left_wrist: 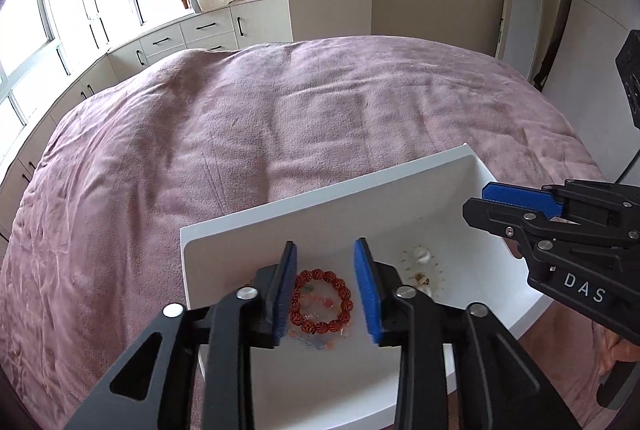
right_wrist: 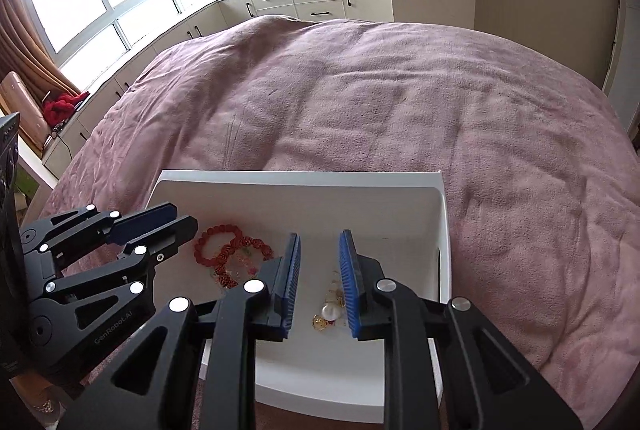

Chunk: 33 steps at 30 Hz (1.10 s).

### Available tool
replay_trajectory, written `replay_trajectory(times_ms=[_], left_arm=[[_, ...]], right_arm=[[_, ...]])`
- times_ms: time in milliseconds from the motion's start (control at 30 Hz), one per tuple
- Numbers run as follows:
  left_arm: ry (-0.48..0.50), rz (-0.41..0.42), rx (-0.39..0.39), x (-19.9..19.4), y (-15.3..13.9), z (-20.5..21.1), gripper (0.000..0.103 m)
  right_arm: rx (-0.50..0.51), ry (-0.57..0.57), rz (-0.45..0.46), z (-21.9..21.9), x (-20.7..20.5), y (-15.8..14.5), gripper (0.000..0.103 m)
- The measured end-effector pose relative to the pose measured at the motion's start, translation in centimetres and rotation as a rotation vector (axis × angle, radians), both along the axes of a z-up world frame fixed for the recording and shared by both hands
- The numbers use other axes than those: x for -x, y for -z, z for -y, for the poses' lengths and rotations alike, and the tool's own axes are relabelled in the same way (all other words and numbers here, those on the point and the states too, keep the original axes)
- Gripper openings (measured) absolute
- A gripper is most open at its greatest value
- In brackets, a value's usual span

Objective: Organize jewelry

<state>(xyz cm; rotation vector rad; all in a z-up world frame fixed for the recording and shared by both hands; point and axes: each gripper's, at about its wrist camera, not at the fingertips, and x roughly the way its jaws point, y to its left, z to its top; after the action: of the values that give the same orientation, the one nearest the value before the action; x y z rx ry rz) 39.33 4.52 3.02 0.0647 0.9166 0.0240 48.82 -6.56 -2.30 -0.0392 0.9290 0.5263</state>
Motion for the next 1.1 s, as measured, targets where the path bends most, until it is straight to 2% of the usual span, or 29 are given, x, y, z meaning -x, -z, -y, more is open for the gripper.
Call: replay_trajectory(times_ms=[33, 67, 100, 167, 233, 367, 400, 500, 567, 667, 700, 833, 967, 1100], left_arm=[[-0.008, 0.020, -0.007, 0.3, -0.3, -0.1, 0.061], [-0.014, 0.043, -0.009, 0.6, -0.7, -0.3, 0.069], [-0.021, 0.059, -0.013, 0.8, -0.9, -0.5, 0.071], [-0.046, 0.074, -0.007, 1.3, -1.4, -1.0, 0.082], [-0.062, 0.097, 0.013, 2.1, -1.9, -1.6, 0.084], [-0.065, 0.158, 0.008, 4.4, -3.0, -2.3, 0.091], [-0.074, 0.176, 0.007, 5.1, -3.3, -2.4, 0.095], [-0.091, 0.213, 0.000, 7.4, -4.2, -2.6, 0.098], [-0.107, 0.246, -0.057, 8.9, -4.5, -2.4, 0.100], [-0.146, 0.325, -0.189, 11.5, -4.8, -1.9, 0.100], [-0.150, 0.337, -0.201, 12.3, -4.7, -1.9, 0.100], [-0.118, 0.311, -0.133, 14.4, -4.3, -2.6, 0.100], [-0.145, 0.307, -0.094, 16.0, -3.3, -3.5, 0.100], [-0.182, 0.320, -0.030, 16.9, -1.3, -4.2, 0.100]], right_arm=[[0.021, 0.012, 0.026, 0.0, 0.2, -0.2, 0.051], [0.039, 0.028, 0.061, 0.1, 0.6, -0.6, 0.069], [0.053, 0.043, 0.095, 0.3, 0.9, -1.0, 0.075], [0.065, 0.049, 0.135, 0.5, 1.5, -1.6, 0.080], [0.095, 0.060, 0.174, 0.8, 2.2, -2.3, 0.083], [0.122, 0.088, 0.281, 1.5, 4.0, -3.9, 0.099], [0.118, 0.089, 0.300, 1.7, 4.4, -4.3, 0.098], [0.105, 0.064, 0.327, 2.1, 6.0, -4.9, 0.098], [0.109, 0.060, 0.368, 2.3, 7.4, -5.1, 0.098], [0.093, 0.051, 0.419, 2.8, 9.7, -5.3, 0.098], [0.083, 0.049, 0.424, 2.9, 10.3, -5.4, 0.098], [0.054, 0.045, 0.429, 3.9, 12.5, -5.2, 0.098], [0.071, 0.036, 0.479, 4.5, 14.6, -4.7, 0.098], [0.084, 0.017, 0.489, 4.7, 16.1, -3.5, 0.098]])
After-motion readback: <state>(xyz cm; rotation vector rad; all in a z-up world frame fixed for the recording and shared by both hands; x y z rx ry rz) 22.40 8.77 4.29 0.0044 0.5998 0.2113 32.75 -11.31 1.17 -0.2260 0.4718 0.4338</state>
